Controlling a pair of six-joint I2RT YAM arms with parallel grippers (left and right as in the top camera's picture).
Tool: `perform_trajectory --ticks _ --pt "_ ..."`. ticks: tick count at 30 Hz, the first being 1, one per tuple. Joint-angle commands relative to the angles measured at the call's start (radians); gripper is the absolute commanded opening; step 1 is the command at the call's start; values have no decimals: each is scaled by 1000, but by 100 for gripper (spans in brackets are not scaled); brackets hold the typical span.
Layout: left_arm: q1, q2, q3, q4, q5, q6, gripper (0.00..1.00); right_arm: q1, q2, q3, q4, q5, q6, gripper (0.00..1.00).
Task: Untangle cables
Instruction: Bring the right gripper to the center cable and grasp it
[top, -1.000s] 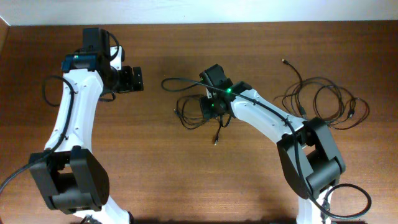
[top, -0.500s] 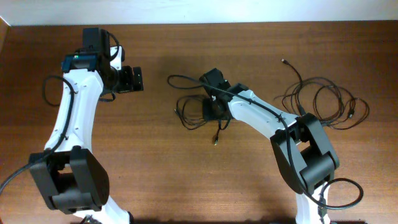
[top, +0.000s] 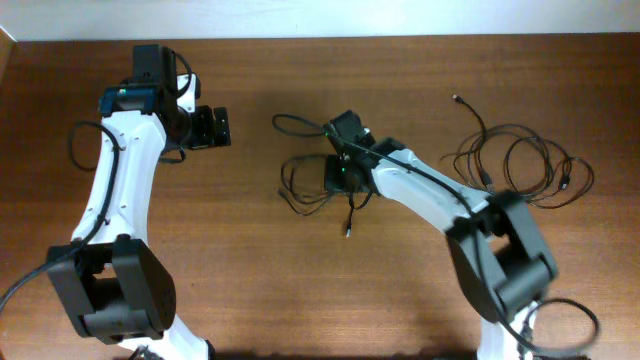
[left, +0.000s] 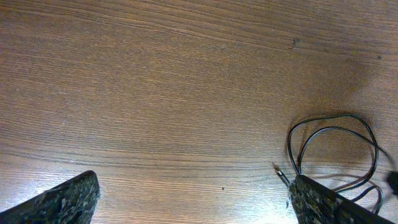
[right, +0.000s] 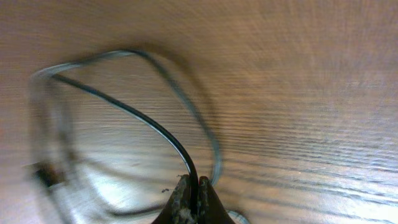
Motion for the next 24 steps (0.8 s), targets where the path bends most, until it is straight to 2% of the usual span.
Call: perform_trajectory --ticks 1,5,11,13,17,21,23,24 --pt "1 -2 3 -1 3 -10 99 4 -220 28 3 -163 -108 4" --pt "1 -2 3 -1 4 -10 99 3 -372 28 -8 -319 -103 4" --pt "1 -2 3 -1 3 -10 99 3 -410 27 -39 -315 -104 4" --pt "1 -2 3 -1 3 -10 99 3 -376 26 -104 -258 -104 4" --pt "1 -2 3 -1 3 -10 99 5 -275 8 -121 -246 -84 4" --pt "1 -2 3 -1 3 -10 99 5 -98 8 -103 -254 114 4" --pt "1 -2 3 -1 3 -10 99 5 -40 8 -86 -301 122 9" --pt "1 -2 3 -1 3 -10 99 5 -16 8 -87 -318 122 15"
